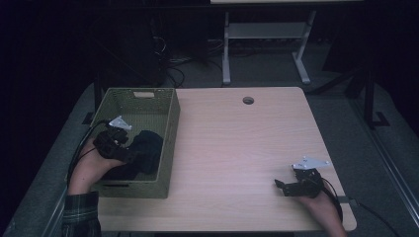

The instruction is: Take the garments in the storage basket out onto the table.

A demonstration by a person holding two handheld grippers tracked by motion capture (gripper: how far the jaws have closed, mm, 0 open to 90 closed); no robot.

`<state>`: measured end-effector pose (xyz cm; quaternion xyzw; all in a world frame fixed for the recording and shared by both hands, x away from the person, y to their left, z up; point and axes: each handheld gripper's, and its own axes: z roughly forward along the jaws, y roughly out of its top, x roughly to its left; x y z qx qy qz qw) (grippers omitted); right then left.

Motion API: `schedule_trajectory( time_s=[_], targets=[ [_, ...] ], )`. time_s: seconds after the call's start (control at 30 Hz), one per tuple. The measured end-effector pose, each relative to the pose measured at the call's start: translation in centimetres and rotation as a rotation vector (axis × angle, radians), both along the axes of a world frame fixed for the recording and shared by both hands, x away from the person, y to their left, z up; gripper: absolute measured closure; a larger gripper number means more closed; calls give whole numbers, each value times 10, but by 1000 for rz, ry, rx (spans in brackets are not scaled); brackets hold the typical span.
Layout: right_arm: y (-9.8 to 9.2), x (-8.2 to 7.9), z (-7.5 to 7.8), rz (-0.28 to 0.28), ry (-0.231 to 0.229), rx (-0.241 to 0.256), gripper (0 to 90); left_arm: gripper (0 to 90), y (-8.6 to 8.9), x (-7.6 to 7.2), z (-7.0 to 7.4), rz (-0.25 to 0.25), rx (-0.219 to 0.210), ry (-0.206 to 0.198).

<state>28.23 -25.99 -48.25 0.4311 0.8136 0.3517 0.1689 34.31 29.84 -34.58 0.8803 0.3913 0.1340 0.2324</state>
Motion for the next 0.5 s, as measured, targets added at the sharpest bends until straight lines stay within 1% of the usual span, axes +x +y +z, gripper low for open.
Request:
schedule_trajectory(
  time_s=[0.07,0.17,0.3,0.43,0.5],
  targets=[
    [0,0,0,0,0,0,100,154,0,1,-2,1,4,11],
    [0,0,0,0,0,0,100,154,-1,2,-7,-3,22,38],
    [0,0,0,1,0,0,100,154,-2,5,-13,5,36,61],
    [0,0,0,0,0,0,100,154,-3,7,-17,9,47,76],
    [0,0,0,0,0,0,100,154,-2,7,-18,23,52,81]
  ],
)
